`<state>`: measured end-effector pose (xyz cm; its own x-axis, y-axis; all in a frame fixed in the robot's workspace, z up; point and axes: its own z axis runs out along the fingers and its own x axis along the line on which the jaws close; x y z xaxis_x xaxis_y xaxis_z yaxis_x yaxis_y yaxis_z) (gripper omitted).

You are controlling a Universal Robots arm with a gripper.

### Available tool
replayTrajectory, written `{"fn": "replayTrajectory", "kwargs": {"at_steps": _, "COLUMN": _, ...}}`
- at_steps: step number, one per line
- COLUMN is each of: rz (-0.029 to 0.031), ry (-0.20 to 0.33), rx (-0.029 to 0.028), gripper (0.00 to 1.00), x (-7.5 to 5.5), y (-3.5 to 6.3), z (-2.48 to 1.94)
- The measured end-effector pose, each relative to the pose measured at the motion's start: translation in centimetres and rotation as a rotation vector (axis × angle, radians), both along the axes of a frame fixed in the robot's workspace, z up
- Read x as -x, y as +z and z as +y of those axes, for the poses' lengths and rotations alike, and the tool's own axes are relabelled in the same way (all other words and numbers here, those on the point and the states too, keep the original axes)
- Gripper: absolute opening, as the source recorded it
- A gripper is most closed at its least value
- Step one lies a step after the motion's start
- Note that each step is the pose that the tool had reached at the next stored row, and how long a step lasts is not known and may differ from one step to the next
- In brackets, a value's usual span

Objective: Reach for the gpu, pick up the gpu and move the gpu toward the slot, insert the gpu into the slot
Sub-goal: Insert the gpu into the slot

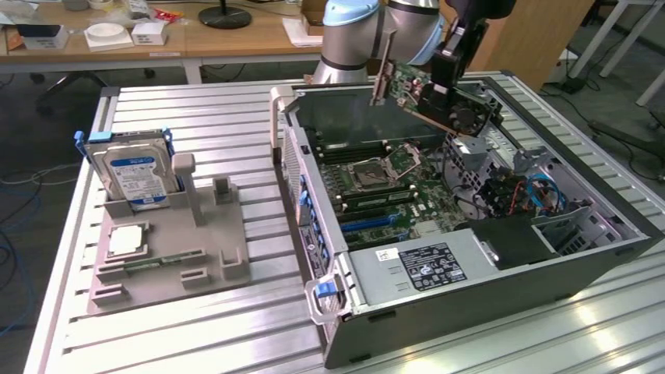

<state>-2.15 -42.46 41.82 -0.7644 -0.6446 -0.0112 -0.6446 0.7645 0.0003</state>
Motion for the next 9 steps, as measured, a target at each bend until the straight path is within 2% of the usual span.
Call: {"fn": "replayTrajectory", "kwargs": {"at_steps": 9, "rz": 0.0000, "ry": 0.092, "rx": 0.0000, "gripper": 0.26, "x": 0.02, "y": 0.00, "z": -0.02}}
